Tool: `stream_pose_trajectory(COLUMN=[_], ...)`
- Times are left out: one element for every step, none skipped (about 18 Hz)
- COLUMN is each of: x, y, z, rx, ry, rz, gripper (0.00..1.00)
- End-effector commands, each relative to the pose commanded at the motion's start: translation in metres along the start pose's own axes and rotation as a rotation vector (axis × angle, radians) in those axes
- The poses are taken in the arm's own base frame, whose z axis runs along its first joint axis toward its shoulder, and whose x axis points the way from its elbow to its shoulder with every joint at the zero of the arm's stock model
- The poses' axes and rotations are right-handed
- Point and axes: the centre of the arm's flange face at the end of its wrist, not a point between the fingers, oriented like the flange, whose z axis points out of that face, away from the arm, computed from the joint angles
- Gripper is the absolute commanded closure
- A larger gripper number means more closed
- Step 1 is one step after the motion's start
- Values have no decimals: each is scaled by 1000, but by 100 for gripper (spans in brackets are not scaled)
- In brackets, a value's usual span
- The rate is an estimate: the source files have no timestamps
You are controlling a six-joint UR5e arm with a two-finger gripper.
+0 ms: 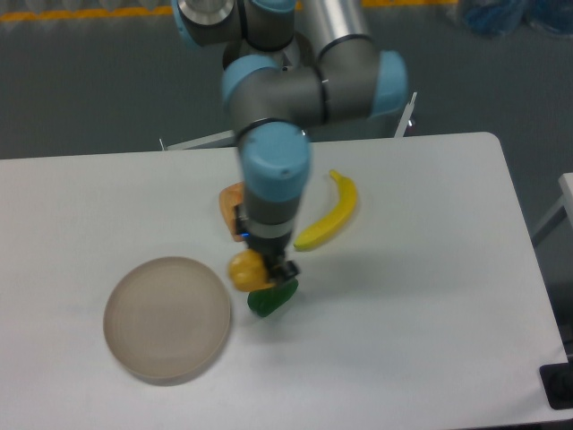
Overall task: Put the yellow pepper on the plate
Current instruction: 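Lower the yellow pepper onto the plate and open the gripper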
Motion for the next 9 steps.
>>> stream_pose_trajectory(x=[5,7,5,5,0,-1,0,0,-1], y=[-14,-24,-30,-34,-36,-38,-43,-45,-45], z=[16,31,42,51,63,69,77,82,84], rx=[-10,-13,-14,-16,-19,-22,-24,-27,-28], ry=[15,15,18,20,25,25,27,28,29], rz=[-4,9,15,15,0,-6,-5,-1,-1], gripper=[95,95,95,94,94,92,89,85,84])
